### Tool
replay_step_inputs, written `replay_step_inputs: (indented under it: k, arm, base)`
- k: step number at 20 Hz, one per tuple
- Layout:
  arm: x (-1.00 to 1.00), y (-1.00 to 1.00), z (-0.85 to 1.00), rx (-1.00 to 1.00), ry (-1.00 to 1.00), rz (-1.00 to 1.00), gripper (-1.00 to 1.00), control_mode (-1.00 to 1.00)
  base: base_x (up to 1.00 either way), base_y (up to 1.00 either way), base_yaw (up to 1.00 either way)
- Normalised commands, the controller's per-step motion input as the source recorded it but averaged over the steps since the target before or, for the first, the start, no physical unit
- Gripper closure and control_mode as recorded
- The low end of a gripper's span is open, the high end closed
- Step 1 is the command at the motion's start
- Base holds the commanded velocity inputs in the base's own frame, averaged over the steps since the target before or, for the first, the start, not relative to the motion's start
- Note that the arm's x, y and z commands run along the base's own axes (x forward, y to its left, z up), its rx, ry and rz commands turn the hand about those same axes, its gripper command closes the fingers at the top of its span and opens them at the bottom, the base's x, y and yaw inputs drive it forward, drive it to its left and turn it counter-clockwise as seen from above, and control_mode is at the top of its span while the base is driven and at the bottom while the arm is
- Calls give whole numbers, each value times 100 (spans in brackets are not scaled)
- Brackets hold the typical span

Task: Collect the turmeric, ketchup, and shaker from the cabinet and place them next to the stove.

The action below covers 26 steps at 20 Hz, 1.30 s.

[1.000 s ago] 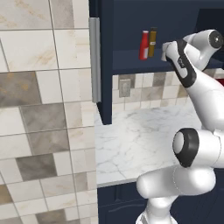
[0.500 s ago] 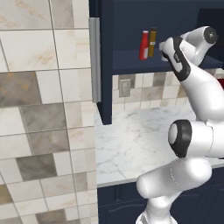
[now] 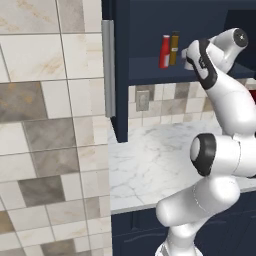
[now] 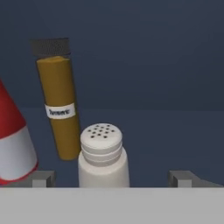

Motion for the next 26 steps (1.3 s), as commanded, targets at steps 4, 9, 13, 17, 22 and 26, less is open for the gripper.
replay_step_inputs:
  k: [4,9,13,17,22,26]
  arm:
    - [17,6,-9,0,7,0,-100,-100]
    - [17,9,-5,0,7,0,-100,-100]
    - [13,0,-10,0,6,2,100,-100]
    - [3,0,-10,0,4,3,100,-100]
    - [-3,0,-8,0,0,0,100,-100]
    - [-39,-14,0,0,-6,0,100,-100]
  base:
    - [0,0,0]
    - [0,0,0]
    - [0,0,0]
    - [0,0,0]
    - [0,0,0]
    - [0,0,0]
